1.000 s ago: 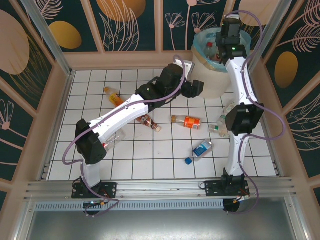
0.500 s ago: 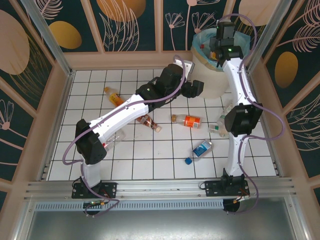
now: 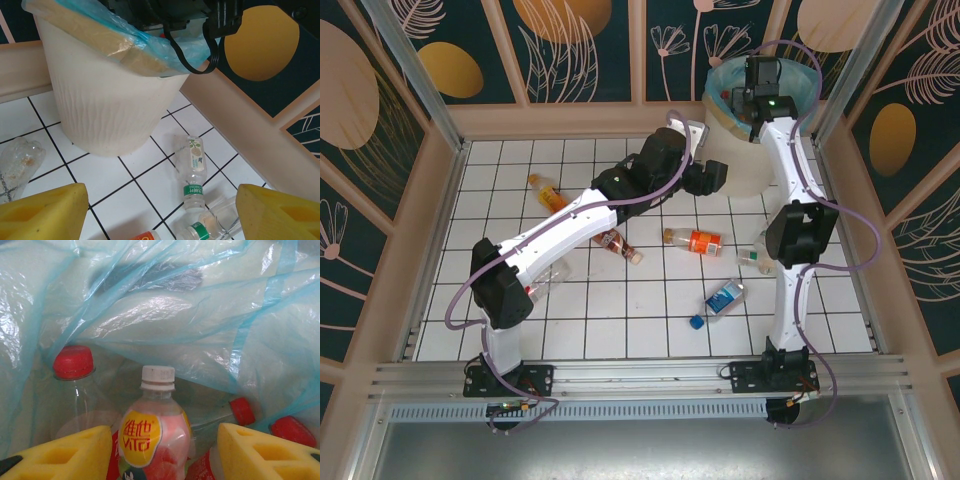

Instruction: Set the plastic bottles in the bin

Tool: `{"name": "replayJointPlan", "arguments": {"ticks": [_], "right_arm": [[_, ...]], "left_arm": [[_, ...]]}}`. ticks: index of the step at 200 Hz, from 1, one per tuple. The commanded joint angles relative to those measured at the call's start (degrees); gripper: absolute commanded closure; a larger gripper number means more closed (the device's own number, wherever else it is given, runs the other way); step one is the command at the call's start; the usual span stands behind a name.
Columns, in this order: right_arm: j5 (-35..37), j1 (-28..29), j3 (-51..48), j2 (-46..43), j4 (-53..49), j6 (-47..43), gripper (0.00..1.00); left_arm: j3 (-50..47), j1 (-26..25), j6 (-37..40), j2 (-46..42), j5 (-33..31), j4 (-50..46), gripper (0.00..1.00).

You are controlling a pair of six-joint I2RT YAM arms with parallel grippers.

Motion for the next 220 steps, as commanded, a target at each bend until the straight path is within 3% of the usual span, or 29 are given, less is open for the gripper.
{"name": "replayJointPlan", "arguments": {"ticks": [1,43,77,136,161,188,220], "right_arm": [[-1.84,-0.08,2.57,-5.77,-1.06,2.28,0.41],[-3.00,0.73,-0.16,-15.69,-0.71,6.00,0.38],[-3.78,4.34,-12.97,-26.84,4.37,6.42,0.38],[-18.06,21.91,-44.63,-44.87,21.78,-5.82,0.39],[-21.30,29.58,-52.69,-45.67,23.93,-12.66,0.39],[-21.38,37.05,-60.79,-42.73,25.82,-26.22,0.40],[-18.79,39.83,-66.64,-37.01,32.52,-35.58,0.41]], "left_arm": [[1.58,0.06,-0.22,-1.00,-0.29,-0.16,0.22],[-2.15,0.04,-0.13,-6.91,-3.13,-0.15,0.22],[-10.61,0.05,-0.41,-16.16,-6.73,0.93,0.22],[-31.90,0.07,-3.81,-35.63,-15.46,-2.03,0.20],[-41.15,0.04,-7.42,-44.42,-19.06,-5.65,0.20],[-49.58,0.03,-12.43,-53.18,-21.35,-10.64,0.19],[-58.67,0.08,-18.70,-62.62,-22.29,-15.62,0.20]]}}
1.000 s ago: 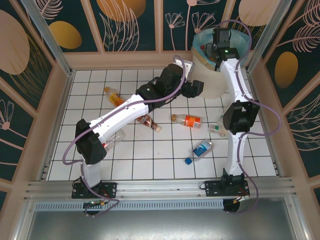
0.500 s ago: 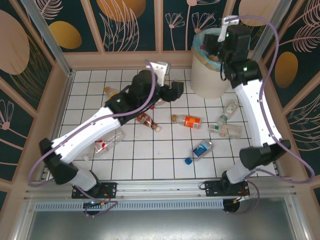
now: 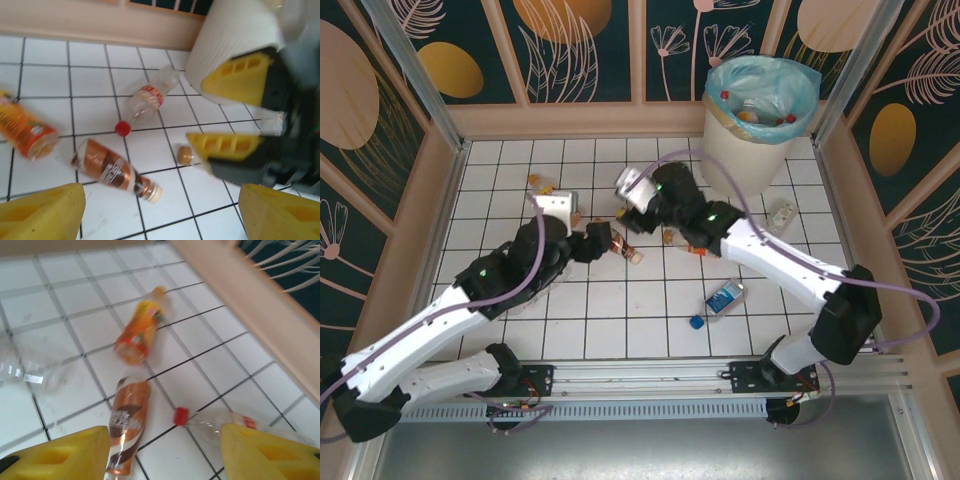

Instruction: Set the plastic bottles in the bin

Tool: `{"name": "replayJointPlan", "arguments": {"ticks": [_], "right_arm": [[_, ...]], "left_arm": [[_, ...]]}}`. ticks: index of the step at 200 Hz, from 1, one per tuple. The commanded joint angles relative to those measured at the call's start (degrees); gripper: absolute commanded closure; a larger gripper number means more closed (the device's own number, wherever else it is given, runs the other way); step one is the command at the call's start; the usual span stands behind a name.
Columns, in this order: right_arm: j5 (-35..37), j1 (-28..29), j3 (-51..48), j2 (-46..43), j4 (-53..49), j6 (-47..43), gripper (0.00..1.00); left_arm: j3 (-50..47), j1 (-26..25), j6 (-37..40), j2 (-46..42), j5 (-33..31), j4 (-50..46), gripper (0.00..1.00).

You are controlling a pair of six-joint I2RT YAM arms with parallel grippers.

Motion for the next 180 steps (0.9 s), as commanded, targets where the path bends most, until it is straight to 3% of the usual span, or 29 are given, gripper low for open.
{"name": "replayJointPlan", "arguments": {"ticks": [1,49,102,180], "right_arm": [[0.75,0.44,-2.52,3.78,7.71,-10.60,0.42],[3.53,-0.94,-0.72,14.57,10.97,-16.17,0.44],[0.14,-4.58,0.41,20.84,14.59,-25.33,0.46],[5.18,-5.06,0.58,27.32,24.18,-37.47,0.35]], "left_arm": [[-5.60,0.04,-6.82,-5.80,-2.69,-5.93,0.20],[-13.61,0.01,-11.58,-13.29,-3.13,-10.31,0.19],[-17.61,0.03,-12.76,-14.08,-1.61,-8.98,0.19],[-18.90,0.07,-12.74,-12.77,-0.13,-6.11,0.19]]}}
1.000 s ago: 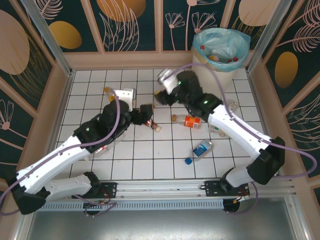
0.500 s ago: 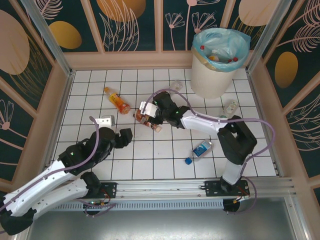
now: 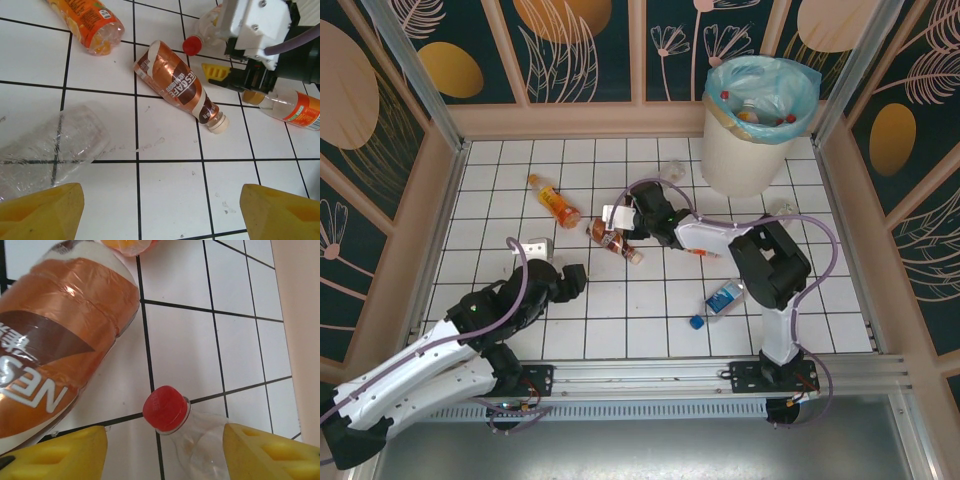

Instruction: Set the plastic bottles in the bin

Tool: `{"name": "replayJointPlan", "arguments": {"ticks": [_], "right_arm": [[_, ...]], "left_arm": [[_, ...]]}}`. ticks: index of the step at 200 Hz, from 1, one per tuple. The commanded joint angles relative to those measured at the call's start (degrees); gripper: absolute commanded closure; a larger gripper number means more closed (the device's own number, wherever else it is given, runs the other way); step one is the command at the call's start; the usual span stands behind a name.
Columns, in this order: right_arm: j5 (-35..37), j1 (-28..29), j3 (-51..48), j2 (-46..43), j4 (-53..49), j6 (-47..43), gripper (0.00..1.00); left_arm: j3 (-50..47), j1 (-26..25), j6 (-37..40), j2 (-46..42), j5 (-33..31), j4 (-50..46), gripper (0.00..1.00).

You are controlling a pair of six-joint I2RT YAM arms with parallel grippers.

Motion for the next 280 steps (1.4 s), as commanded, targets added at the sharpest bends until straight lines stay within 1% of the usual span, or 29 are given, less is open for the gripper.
{"name": "replayJointPlan", "arguments": {"ticks": [1,51,84,123,183,210,227,258,280], "right_arm": [[2.04,0.32,0.74,1.31,5.19,-5.26,0.35],[4.05,0.22,1.33,4.06,6.42,-8.98,0.33],[3.16,0.12,3.06,5.85,4.41,-9.56,0.33],[3.58,0.10,5.15,8.47,4.44,-9.99,0.33],[4.17,-0.70,7.82,11.62,3.36,-10.09,0.36],[4.12,-0.73,7.75,11.99,4.11,-10.52,0.42],[3.90,-0.67,7.64,11.83,4.20,-10.71,0.53],[4.93,-0.34,7.41,9.98,4.06,-10.66,0.68],[5.14,0.38,6.38,6.56,3.37,-9.45,0.74]], "left_arm": [[-0.69,0.04,-0.72,-0.05,0.58,1.83,0.19],[-0.47,0.01,-0.73,0.04,0.66,1.83,0.19],[-0.43,0.06,-0.74,-0.06,0.73,1.87,0.19],[-0.43,0.04,-0.81,-0.04,0.61,1.79,0.19],[-0.60,0.05,-0.77,-0.14,0.47,1.61,0.19],[-0.69,0.04,-0.76,-0.14,0.44,1.70,0.18],[-0.59,0.05,-0.64,-0.15,0.36,1.71,0.18],[-0.15,0.03,-0.47,-0.27,0.12,1.56,0.18],[0.79,0.02,0.01,-0.50,-0.15,1.48,0.18]]}}
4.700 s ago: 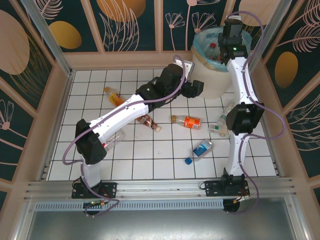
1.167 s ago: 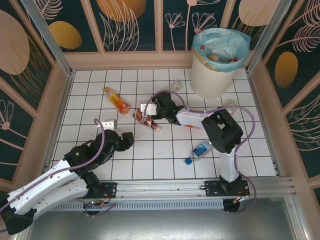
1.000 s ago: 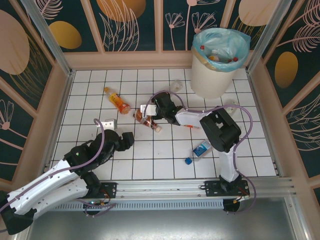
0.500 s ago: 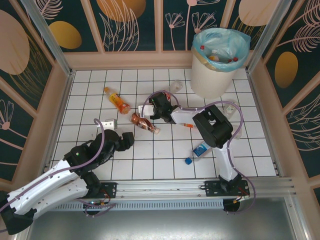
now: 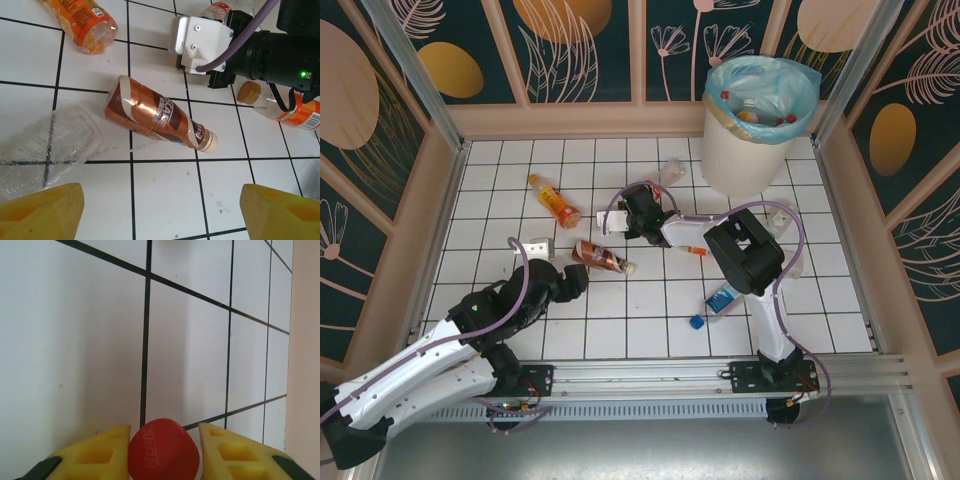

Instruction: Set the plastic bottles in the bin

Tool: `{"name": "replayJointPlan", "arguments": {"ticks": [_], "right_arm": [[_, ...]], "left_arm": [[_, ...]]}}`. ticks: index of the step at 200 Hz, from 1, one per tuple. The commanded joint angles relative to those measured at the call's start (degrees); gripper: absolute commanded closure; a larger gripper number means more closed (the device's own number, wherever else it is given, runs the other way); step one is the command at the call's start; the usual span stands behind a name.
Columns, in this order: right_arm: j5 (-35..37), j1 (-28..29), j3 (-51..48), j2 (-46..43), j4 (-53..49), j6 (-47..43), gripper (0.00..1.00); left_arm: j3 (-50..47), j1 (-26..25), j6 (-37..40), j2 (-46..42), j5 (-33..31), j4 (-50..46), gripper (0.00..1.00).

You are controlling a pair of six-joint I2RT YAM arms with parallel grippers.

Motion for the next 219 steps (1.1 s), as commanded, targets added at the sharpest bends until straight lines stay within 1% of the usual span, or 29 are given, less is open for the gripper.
{"name": "replayJointPlan", "arguments": {"ticks": [1,44,66,84,93,123,132,149,170,193,198,201,219], "right_arm": [[0.85,0.53,0.13,-4.18,-0.61,0.52,0.74],[-0.50,1.77,-1.67,-12.98,-2.86,6.70,0.80],[-1.35,2.32,-1.22,-17.66,-5.30,11.32,0.82],[-2.76,2.76,-0.38,-22.11,-7.64,17.33,0.84],[-6.07,2.83,-0.36,-25.08,-7.93,20.84,0.84],[-12.56,2.55,-1.11,-34.99,-4.81,32.62,0.84],[-14.49,2.18,-0.69,-37.31,-3.96,36.23,0.85],[-18.83,0.14,0.93,-41.04,-2.97,42.68,0.85],[-21.74,-3.65,3.89,-43.88,-2.19,49.26,0.85],[-23.93,-10.29,7.09,-45.77,-0.37,57.14,0.85],[-24.05,-10.69,7.78,-46.07,-0.09,58.59,0.85],[-24.11,-12.65,8.13,-46.14,0.10,59.23,0.85],[-24.73,-18.42,10.70,-46.49,0.75,64.08,0.84]], "left_arm": [[1.21,0.02,0.04,-0.52,-1.00,0.25,0.18],[4.91,0.01,1.37,0.14,-2.64,-0.74,0.18],[6.97,0.01,1.73,0.40,-3.09,-1.08,0.19],[9.20,0.02,2.62,0.69,-3.50,-1.11,0.19],[10.81,0.01,3.47,1.24,-4.06,-1.26,0.19],[18.26,0.00,7.80,5.15,-6.35,-1.41,0.19],[22.20,0.01,9.55,6.90,-6.80,-1.17,0.19],[27.98,0.05,12.63,10.67,-6.91,-0.23,0.20],[34.84,0.01,16.68,15.87,-5.35,2.22,0.21],[41.76,0.01,19.54,22.11,-1.26,5.70,0.21],[43.26,0.01,20.00,23.62,0.02,6.38,0.22],[44.22,0.01,20.22,24.56,0.79,6.66,0.22],[50.08,0.02,20.81,30.23,5.05,8.21,0.24]]}}
